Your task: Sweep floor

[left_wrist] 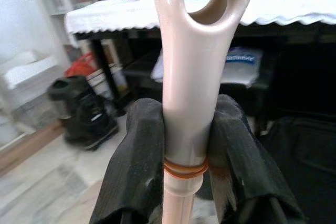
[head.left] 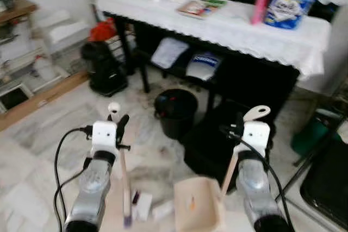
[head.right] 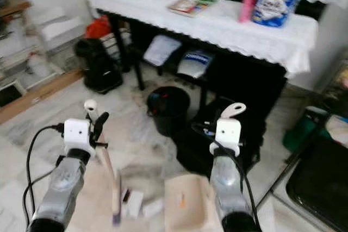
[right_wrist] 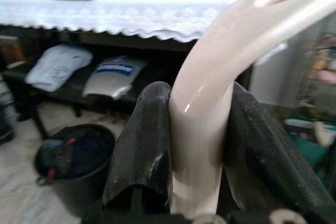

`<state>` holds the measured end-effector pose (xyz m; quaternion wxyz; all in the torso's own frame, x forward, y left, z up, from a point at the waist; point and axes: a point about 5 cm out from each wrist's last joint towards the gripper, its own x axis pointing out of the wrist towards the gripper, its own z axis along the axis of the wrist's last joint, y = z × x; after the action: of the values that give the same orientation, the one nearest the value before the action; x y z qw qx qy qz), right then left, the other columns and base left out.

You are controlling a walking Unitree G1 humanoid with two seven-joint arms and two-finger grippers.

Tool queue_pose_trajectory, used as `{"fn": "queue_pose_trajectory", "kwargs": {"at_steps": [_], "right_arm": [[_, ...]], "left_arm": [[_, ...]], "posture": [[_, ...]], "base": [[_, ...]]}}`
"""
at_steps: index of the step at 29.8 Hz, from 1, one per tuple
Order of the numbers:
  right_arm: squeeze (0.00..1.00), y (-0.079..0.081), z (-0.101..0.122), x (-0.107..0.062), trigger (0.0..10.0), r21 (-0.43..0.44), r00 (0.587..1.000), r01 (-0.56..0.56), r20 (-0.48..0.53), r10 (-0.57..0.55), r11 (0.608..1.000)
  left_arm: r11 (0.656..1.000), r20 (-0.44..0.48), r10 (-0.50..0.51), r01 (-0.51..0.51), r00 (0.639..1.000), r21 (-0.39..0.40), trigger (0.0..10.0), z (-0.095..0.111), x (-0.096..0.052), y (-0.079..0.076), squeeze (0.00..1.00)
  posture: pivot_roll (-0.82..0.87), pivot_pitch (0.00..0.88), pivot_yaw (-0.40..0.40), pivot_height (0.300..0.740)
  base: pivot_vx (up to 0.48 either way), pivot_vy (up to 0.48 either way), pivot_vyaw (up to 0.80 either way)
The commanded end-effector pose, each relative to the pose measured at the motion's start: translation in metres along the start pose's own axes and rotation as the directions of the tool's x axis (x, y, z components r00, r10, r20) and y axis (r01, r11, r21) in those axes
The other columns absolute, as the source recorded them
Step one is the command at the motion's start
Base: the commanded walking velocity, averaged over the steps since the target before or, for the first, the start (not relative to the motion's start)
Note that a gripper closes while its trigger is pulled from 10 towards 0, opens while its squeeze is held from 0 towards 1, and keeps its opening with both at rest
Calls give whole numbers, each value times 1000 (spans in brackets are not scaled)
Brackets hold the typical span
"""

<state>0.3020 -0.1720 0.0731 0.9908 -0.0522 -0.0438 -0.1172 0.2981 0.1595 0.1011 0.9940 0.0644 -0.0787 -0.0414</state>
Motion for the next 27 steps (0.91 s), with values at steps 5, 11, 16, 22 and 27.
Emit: {"fn": "queue_pose_trajectory", "kwargs": {"at_steps": [5,11,16,22,27], "right_arm": [[0,6,9,2,10000,-15,999,-25,48,26,1000],[0,6,4,-1,10000,-17,999,-24,33,25,1000],[0,6,-4,-7,10000,-33,1000,-21,5,21,999],[0,-1,-14,-14,10000,-58,999,13,-29,-15,998],[0,-7,-27,-23,10000,-90,996,49,-69,-55,995]], "left_arm": [[1000,35,3,-3,999,-4,10000,6,-1,9,0],[998,18,-52,52,999,-43,10000,3,0,1,0],[993,-31,-105,103,994,-54,10000,-7,0,-4,0],[992,-44,-112,110,993,-60,10000,-11,2,-4,0],[991,-40,-121,118,992,-70,10000,-10,5,-5,0]], "posture": [[89,14,64,740],[87,17,68,740],[86,23,73,740],[81,30,79,740],[82,38,85,740]], "base": [[0,0,0],[0,0,0],[0,0,0],[0,0,0],[0,0,0]]}}
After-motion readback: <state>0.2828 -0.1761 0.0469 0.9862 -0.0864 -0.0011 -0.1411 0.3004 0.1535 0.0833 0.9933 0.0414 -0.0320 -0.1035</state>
